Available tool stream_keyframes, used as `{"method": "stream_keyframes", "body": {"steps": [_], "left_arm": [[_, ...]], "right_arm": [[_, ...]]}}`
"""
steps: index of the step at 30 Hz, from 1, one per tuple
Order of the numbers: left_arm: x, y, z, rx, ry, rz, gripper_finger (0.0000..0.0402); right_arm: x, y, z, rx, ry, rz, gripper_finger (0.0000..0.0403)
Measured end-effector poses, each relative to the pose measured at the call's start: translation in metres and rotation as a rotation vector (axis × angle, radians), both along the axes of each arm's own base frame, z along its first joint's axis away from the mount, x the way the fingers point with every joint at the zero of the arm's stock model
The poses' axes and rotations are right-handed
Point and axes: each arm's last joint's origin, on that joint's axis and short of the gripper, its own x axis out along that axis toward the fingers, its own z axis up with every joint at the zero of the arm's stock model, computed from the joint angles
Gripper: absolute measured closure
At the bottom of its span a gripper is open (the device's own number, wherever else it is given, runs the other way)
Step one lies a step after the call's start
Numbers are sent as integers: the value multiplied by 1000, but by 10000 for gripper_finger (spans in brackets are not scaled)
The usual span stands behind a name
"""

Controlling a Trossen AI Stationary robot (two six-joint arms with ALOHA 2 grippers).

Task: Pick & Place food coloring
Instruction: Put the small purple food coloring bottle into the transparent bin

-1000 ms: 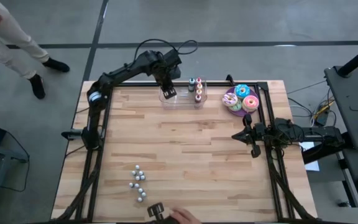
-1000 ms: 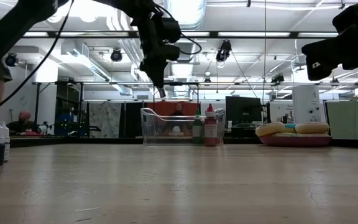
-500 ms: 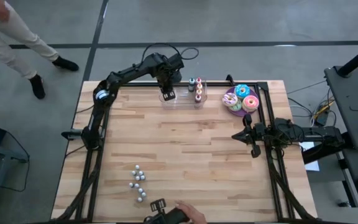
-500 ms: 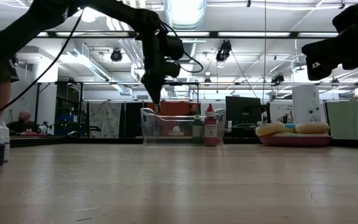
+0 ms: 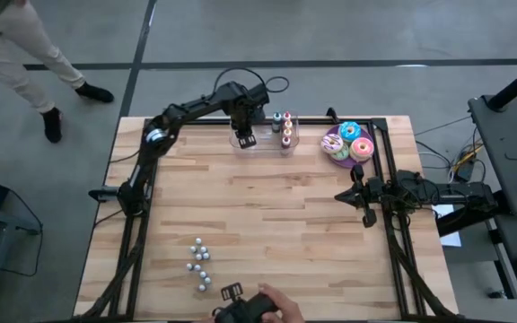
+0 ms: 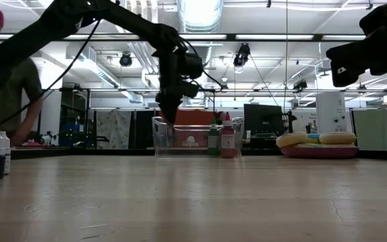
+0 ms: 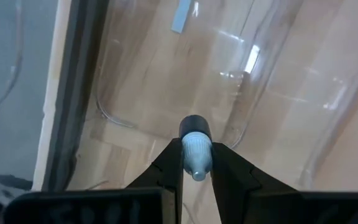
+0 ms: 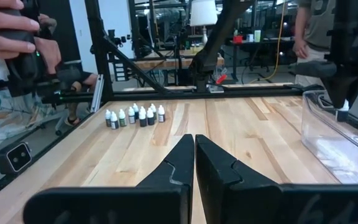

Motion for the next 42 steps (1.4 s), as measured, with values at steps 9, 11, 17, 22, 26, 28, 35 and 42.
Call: {"method": "stream_keyframes", "body": {"steps": [9, 11, 17, 22, 26, 28, 35, 42], "left_arm": [[4, 5, -14, -10, 19, 4, 362], [4, 5, -15, -11, 22, 1, 362], [1, 11, -14, -1, 21, -30, 362], [-5, 21, -14, 7, 18, -21, 362], [-11, 28, -14, 6, 18, 0, 362], [-13, 32, -14, 7, 17, 9, 362], [-14, 36, -17, 9, 7, 16, 362], [-10, 35, -25, -9, -22, 15, 362]], "right_arm": [[0, 0, 0, 0, 0, 0, 394], [0, 0, 0, 0, 0, 0, 394], [0, 0, 0, 0, 0, 0, 394], [0, 0, 0, 0, 0, 0, 394], [0, 0, 0, 0, 0, 0, 394], [0, 0, 0, 0, 0, 0, 394], [0, 0, 0, 0, 0, 0, 394], [0, 0, 0, 0, 0, 0, 394]]}}
